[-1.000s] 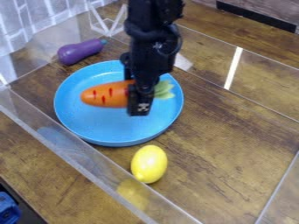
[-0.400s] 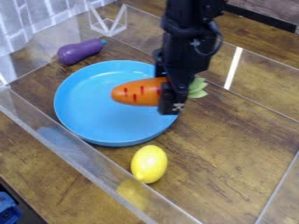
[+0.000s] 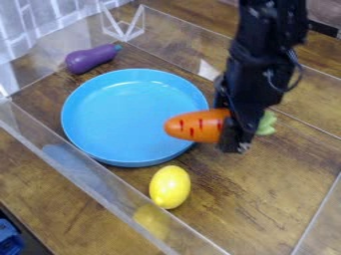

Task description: Remove the carrot from the blue tray and put it on the table

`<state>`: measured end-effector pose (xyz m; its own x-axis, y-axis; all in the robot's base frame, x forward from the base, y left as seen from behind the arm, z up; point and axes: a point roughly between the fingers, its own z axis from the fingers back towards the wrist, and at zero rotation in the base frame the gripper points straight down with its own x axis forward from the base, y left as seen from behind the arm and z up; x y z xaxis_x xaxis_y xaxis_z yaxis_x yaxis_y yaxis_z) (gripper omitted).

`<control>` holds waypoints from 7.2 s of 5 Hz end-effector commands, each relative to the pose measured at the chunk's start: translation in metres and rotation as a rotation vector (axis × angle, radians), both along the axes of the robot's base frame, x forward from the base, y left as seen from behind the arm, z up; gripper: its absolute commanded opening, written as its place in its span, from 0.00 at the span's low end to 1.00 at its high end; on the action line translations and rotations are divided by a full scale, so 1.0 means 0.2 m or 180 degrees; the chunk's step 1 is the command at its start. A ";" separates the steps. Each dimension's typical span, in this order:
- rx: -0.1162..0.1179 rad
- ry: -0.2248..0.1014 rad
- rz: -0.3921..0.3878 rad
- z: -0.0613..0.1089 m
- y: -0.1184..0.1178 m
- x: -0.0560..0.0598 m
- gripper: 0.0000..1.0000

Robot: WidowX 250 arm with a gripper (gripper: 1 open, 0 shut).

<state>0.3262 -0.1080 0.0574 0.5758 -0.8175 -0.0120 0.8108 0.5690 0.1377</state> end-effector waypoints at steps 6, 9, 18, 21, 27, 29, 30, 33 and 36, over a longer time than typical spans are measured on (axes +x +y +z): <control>-0.0212 -0.0386 -0.0171 0.02 -0.18 0.12 1.00; -0.0242 -0.0458 -0.0113 -0.01 -0.15 0.15 1.00; -0.0439 -0.0412 0.0095 -0.17 -0.16 0.14 1.00; -0.0553 -0.0329 0.0217 -0.20 -0.19 0.09 1.00; -0.0672 0.0038 0.0338 -0.22 -0.28 -0.01 1.00; -0.0698 0.0157 0.0406 -0.20 -0.29 -0.04 1.00; -0.0693 0.0196 0.0428 -0.20 -0.28 -0.04 1.00; -0.0692 0.0302 0.0508 -0.19 -0.28 -0.06 1.00; -0.0653 0.0408 0.0608 -0.18 -0.26 -0.07 0.00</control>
